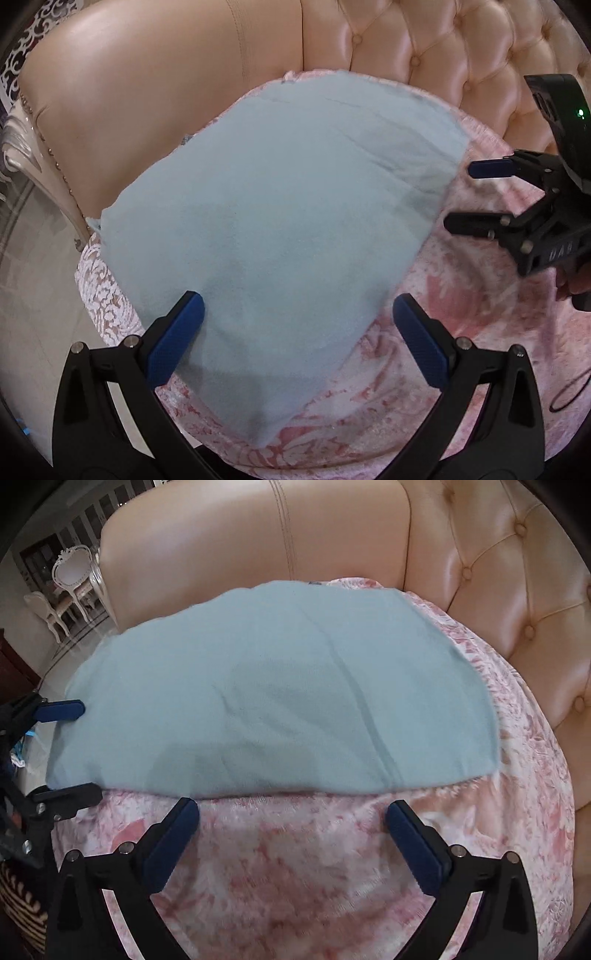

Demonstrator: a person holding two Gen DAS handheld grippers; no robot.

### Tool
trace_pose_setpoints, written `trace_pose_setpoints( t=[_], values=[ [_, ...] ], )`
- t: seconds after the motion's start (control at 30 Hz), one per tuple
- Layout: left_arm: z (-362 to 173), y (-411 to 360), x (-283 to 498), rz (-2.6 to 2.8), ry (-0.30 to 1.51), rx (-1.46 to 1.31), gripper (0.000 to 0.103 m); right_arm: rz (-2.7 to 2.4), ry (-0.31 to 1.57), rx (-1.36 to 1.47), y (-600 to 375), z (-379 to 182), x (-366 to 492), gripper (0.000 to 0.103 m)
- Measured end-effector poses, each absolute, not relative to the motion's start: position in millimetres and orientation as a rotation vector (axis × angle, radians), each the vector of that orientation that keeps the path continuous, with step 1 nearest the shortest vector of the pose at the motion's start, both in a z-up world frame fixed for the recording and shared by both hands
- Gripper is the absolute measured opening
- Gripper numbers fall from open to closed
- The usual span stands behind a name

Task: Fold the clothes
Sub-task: 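Press the open grippers over the folded shirt to smooth it flat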

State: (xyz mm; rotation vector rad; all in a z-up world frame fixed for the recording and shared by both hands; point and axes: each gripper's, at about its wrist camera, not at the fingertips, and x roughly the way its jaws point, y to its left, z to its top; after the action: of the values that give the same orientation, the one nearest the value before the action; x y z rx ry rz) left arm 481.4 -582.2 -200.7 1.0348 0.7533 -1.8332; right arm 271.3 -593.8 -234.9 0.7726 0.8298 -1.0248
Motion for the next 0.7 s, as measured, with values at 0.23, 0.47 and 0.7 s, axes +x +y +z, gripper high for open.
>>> trace_pose_setpoints(
  t=[0.23,0.47,0.7],
  values=[
    [-162,-623,504,-1.853,0.815,0.848,0.102,-1.051,0.61,0.781,-661,-198,243,0.103],
    [-203,-690,514,-1.792,0.981,0.859,0.102,-0.975,0.662,0.906,-729,-234,236,0.103],
    [-189,-686,534,-1.819,0.962,0.76,0.102,-1.013,0.686,0.909,-745,-241,212,0.103]
  ],
)
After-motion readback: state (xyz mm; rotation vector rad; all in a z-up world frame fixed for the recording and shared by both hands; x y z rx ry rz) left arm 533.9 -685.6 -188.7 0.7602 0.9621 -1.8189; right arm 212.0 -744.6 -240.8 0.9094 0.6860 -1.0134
